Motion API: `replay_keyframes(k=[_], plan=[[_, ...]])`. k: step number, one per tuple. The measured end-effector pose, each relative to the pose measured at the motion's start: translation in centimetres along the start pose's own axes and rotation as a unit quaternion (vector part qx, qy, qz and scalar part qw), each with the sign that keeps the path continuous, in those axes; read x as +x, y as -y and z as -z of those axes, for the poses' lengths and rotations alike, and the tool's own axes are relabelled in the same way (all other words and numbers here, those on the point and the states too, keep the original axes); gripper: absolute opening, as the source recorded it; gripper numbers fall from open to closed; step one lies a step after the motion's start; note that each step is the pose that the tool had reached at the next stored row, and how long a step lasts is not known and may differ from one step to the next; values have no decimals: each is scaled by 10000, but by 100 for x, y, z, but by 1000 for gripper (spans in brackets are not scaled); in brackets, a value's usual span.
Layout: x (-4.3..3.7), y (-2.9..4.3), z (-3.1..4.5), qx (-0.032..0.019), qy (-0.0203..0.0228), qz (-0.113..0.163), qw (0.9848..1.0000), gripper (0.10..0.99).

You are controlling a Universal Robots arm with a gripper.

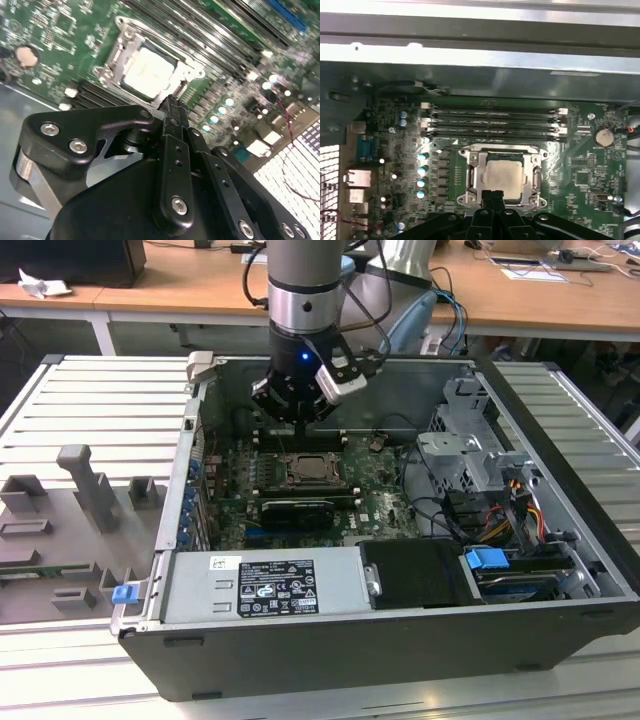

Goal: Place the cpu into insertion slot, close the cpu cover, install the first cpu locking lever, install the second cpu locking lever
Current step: 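Install the first cpu locking lever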

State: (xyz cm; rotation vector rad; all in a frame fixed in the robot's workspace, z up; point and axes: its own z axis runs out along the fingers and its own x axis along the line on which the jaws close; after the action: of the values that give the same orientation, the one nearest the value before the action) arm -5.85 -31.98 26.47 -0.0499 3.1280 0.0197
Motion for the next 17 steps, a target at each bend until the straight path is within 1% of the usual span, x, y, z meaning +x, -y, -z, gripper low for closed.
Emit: replay_keyframes(k=[1, 2, 3, 7, 10, 12, 13, 14, 15, 16, 17], plan=[[60, -3, 0, 0, 0, -1, 10000, 106], [93, -4, 0, -1, 0, -1, 10000, 106], [147, -6, 1, -5, 0, -1, 10000, 106], [260, -14, 1, -7, 0, -1, 10000, 106], [413, -22, 1, -30, 4, -1, 10000, 106], [436, -32, -3, -33, 5, -1, 10000, 106], [447, -51, -8, -34, 4, -1, 10000, 106], [450, -97, -19, -34, 4, -1, 10000, 106], [448, -182, -39, -35, 5, -1, 10000, 106], [448, -213, -45, -35, 4, -2, 10000, 106], [448, -263, -54, -34, 4, -1, 10000, 106]])
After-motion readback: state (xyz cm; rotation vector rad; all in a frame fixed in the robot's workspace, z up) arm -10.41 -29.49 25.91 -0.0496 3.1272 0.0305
